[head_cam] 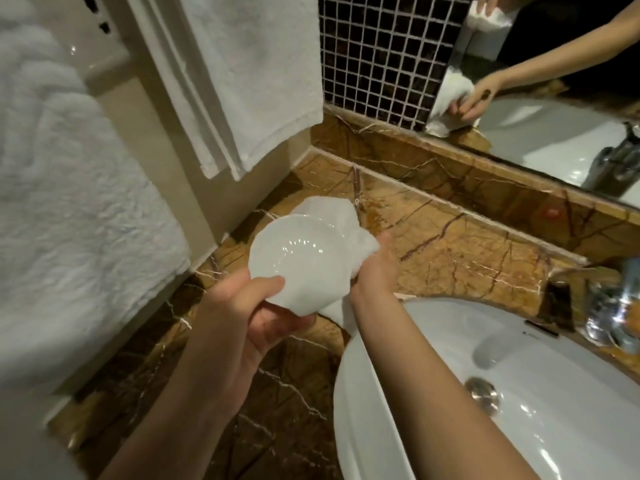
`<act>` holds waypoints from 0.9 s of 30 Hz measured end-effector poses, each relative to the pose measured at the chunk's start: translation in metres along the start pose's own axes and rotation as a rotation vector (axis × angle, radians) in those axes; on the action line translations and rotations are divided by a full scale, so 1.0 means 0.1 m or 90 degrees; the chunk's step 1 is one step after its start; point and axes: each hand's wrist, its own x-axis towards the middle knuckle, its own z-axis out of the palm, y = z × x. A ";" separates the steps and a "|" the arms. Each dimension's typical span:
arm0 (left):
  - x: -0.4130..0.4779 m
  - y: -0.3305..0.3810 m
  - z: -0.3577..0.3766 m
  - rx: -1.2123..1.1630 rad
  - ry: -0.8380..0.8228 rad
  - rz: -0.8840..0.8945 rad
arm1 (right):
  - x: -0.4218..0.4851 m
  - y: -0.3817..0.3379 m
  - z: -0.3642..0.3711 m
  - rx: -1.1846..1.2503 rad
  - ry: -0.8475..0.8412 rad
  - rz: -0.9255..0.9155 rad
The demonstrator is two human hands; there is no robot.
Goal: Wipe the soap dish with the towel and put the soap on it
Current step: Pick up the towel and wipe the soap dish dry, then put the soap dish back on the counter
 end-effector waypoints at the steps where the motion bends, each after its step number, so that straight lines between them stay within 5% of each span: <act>1: 0.00 -0.03 0.00 0.003 0.004 0.007 | 0.01 0.02 0.00 -0.020 0.015 -0.031; 6: 0.02 -0.07 0.08 0.000 -0.075 0.038 | -0.06 -0.21 -0.22 -0.340 -0.030 -0.248; 10: 0.03 -0.07 0.26 0.200 -0.119 0.228 | -0.38 -0.73 -0.58 -0.333 -0.166 -0.439; 12: 0.05 -0.04 0.39 0.271 -0.183 0.217 | -0.60 -1.01 -0.81 -0.316 -0.291 -0.454; 15: 0.10 -0.14 0.60 0.149 -0.171 0.169 | -0.79 -1.25 -1.11 -0.316 -0.390 -0.368; 17: 0.08 -0.29 0.82 0.060 -0.244 -0.012 | -0.80 -1.29 -1.38 -0.279 -0.355 -0.275; 20: -0.04 -0.56 1.12 0.078 -0.276 -0.031 | -0.81 -1.24 -1.81 -0.253 -0.255 -0.192; 27: -0.37 -1.11 1.75 0.128 -0.349 -0.282 | -0.90 -1.35 -2.98 -0.225 -0.086 -0.169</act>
